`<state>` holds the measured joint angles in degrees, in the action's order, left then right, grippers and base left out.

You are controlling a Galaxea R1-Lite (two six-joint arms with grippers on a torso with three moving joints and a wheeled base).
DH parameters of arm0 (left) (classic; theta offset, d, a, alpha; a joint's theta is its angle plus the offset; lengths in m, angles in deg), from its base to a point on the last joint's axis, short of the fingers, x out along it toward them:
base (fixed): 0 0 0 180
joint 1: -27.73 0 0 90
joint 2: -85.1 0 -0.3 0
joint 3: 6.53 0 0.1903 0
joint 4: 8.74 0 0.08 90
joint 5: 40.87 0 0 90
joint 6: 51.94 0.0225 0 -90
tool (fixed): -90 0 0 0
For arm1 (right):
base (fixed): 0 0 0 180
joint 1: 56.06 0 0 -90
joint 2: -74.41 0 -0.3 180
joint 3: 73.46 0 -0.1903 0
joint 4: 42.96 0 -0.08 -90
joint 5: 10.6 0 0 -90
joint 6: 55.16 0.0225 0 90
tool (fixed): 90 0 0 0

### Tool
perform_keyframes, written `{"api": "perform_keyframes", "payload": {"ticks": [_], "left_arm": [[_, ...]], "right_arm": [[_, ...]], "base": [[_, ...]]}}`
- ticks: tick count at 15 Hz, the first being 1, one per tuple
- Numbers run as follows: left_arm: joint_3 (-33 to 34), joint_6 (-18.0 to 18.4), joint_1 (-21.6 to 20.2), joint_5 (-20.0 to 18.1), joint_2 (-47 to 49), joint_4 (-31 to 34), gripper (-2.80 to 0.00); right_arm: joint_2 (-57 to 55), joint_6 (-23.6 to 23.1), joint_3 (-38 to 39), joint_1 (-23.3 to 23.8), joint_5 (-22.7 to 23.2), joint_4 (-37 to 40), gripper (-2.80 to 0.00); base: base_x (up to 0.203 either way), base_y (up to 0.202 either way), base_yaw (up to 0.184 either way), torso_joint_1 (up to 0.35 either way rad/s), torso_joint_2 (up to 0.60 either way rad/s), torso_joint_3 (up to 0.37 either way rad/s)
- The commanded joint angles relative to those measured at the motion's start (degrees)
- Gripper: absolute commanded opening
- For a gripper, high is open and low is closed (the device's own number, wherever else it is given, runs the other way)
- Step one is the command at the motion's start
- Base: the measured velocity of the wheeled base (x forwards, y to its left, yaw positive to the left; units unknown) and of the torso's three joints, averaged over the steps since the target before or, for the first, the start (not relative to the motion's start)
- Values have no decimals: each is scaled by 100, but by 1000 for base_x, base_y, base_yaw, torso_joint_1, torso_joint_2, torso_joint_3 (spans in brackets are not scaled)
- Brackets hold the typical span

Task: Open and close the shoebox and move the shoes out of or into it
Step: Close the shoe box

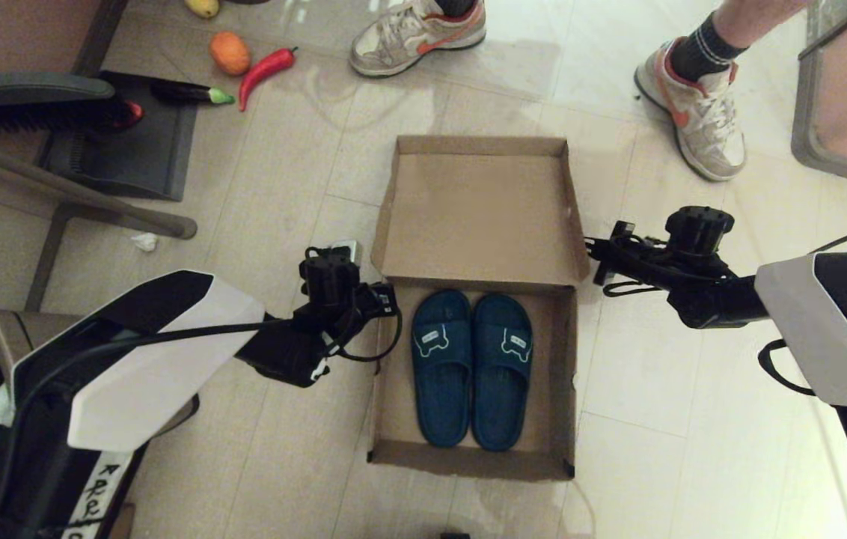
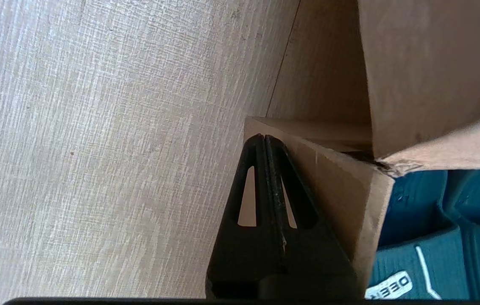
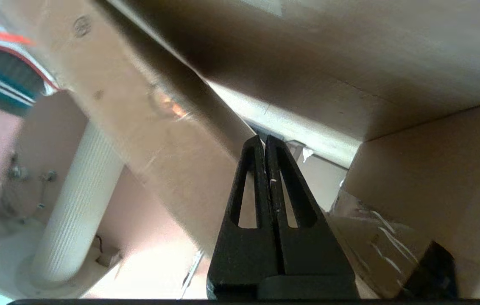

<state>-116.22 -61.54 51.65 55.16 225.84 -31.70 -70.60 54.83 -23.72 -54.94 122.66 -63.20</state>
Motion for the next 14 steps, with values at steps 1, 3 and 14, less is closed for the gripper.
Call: {"api": "perform_keyframes", "payload": {"ticks": [1, 3, 14], "left_arm": [[1, -7, 36, 3, 50, -17, -280], [-7, -7, 69, 3, 59, -26, -280], [-7, -7, 145, 3, 112, -43, -280]], "right_arm": [[-33, 71, -176, -35, 36, -23, -280], [-164, 112, -425, -49, 101, -9, -280], [-78, 595, -472, 0, 1249, -482, -280]], "base": [[0, 0, 0, 0, 0, 0], [0, 0, 0, 0, 0, 0], [0, 0, 0, 0, 0, 0]]}}
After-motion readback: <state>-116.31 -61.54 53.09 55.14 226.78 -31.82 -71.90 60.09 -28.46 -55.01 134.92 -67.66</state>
